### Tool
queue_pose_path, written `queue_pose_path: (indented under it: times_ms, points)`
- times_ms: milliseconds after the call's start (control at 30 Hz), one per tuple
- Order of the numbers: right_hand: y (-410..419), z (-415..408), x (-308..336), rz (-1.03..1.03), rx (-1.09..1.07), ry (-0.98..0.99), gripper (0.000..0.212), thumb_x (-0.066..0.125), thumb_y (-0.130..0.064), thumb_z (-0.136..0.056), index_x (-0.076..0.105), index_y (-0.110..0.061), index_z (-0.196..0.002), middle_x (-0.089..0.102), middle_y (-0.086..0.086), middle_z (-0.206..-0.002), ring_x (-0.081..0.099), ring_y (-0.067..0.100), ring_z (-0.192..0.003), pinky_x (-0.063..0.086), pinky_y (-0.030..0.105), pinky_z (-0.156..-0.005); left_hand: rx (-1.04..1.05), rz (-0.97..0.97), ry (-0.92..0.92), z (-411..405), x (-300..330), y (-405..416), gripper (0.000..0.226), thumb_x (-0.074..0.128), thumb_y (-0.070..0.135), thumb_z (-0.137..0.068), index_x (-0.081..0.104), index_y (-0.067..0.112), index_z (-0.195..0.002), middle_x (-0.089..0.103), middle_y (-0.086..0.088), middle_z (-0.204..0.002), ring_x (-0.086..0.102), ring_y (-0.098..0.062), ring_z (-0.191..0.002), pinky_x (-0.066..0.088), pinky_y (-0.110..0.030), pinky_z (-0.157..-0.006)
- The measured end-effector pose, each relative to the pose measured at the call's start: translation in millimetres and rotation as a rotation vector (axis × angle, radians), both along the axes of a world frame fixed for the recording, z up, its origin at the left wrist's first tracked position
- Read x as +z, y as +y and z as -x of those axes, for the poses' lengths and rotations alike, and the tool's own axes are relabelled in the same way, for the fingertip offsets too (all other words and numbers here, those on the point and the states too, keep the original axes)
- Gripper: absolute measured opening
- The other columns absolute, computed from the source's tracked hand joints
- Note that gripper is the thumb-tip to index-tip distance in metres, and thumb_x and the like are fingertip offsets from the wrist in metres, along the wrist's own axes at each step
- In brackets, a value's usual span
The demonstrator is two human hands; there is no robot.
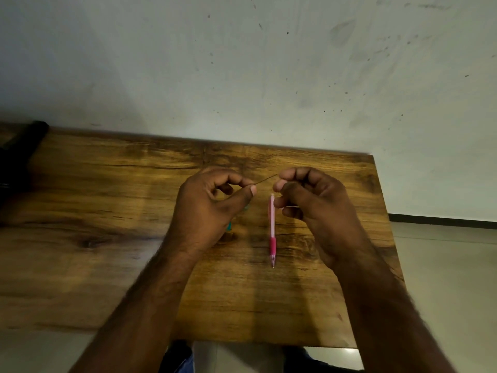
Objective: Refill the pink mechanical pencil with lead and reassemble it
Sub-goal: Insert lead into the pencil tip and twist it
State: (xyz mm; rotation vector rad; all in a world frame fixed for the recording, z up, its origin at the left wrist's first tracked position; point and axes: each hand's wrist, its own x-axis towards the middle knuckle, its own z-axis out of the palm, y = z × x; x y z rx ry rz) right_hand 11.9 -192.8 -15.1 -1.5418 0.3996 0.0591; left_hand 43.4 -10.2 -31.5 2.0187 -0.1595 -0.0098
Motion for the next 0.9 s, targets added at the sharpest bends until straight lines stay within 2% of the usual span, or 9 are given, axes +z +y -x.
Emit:
queue_pose_path:
  times_ms: [133,200,267,333,433,533,633,767,900]
  points:
    - [7,2,-3,0.013,0.065,0.047,0.005,0.074,-0.015,-0.092,0.079,-0.016,-0.091,0.080,0.010,-0.092,0.072,0.017,-0.079,0.059,0.026,-0.071,-0.033,-0.004,-0.005,1,-3,-6,0.007,0.080,0.025,-0.083,0.078,0.027,-0.090,0.071,0.013,-0.095,0.065,-0.007,-0.089,0.045,-0.006,-0.074]
    - [8,2,-5,0.003,0.046,0.051,0.005,0.075,-0.015,-0.092,0.079,-0.013,-0.090,0.079,0.015,-0.091,0.071,0.019,-0.079,0.059,0.032,-0.075,-0.043,-0.019,-0.006,2,-4,-9,0.008,0.081,0.025,-0.083,0.079,0.026,-0.090,0.071,0.012,-0.096,0.064,-0.007,-0.089,0.042,-0.001,-0.072]
    - [8,2,-6,0.007,0.024,0.046,0.007,0.075,-0.016,-0.091,0.078,-0.010,-0.090,0.078,0.018,-0.090,0.070,0.018,-0.077,0.059,0.029,-0.072,-0.054,-0.023,-0.012,1,-5,-10,0.008,0.081,0.027,-0.082,0.079,0.027,-0.091,0.071,0.014,-0.095,0.062,-0.003,-0.090,0.040,0.000,-0.074]
    - [7,2,-5,0.009,0.007,0.039,0.008,0.073,-0.015,-0.091,0.077,-0.008,-0.089,0.078,0.016,-0.088,0.070,0.015,-0.074,0.058,0.021,-0.066,-0.065,-0.024,-0.014,1,-6,-11,0.015,0.081,0.035,-0.080,0.079,0.029,-0.093,0.071,0.017,-0.096,0.061,0.002,-0.097,0.041,-0.003,-0.080]
    - [2,1,-3,0.011,-0.098,0.028,0.010,0.069,-0.011,-0.092,0.075,-0.006,-0.086,0.077,0.006,-0.077,0.069,0.009,-0.066,0.054,0.017,-0.060,-0.048,-0.122,0.024,3,-9,-14,0.037,0.078,0.057,-0.069,0.075,0.036,-0.099,0.070,0.020,-0.100,0.059,-0.003,-0.106,0.048,-0.027,-0.082]
    - [-6,-1,-2,0.076,-0.258,0.018,0.014,0.065,-0.010,-0.092,0.074,-0.011,-0.081,0.073,0.000,-0.072,0.067,0.008,-0.062,0.051,0.016,-0.056,-0.026,-0.231,0.057,12,-11,-24,0.034,0.072,0.065,-0.067,0.069,0.035,-0.083,0.067,0.019,-0.081,0.059,0.006,-0.081,0.046,-0.021,-0.065]
    - [-11,-2,0,0.087,-0.344,0.019,0.016,0.064,-0.011,-0.091,0.073,-0.013,-0.078,0.073,-0.003,-0.068,0.066,0.006,-0.058,0.050,0.015,-0.052,-0.068,-0.414,0.078,24,-15,-36,0.036,0.074,0.065,-0.073,0.061,0.033,-0.066,0.062,0.017,-0.062,0.057,0.004,-0.059,0.041,-0.021,-0.054]
    - [-14,0,1,0.103,-0.362,0.024,0.016,0.063,-0.012,-0.091,0.073,-0.012,-0.079,0.072,-0.002,-0.068,0.065,0.006,-0.057,0.049,0.014,-0.050,-0.065,-0.620,0.107,30,-18,-46,0.048,0.073,0.074,-0.070,0.055,0.030,-0.061,0.057,0.015,-0.057,0.056,0.001,-0.057,0.040,-0.022,-0.051]
    - [-15,0,0,0.101,-0.362,0.033,0.017,0.063,-0.013,-0.091,0.073,-0.014,-0.077,0.072,-0.004,-0.066,0.065,0.005,-0.056,0.049,0.015,-0.050,-0.042,-0.643,0.199,32,-18,-50,0.037,0.076,0.062,-0.075,0.060,0.031,-0.065,0.061,0.015,-0.062,0.059,-0.001,-0.062,0.038,-0.023,-0.054]
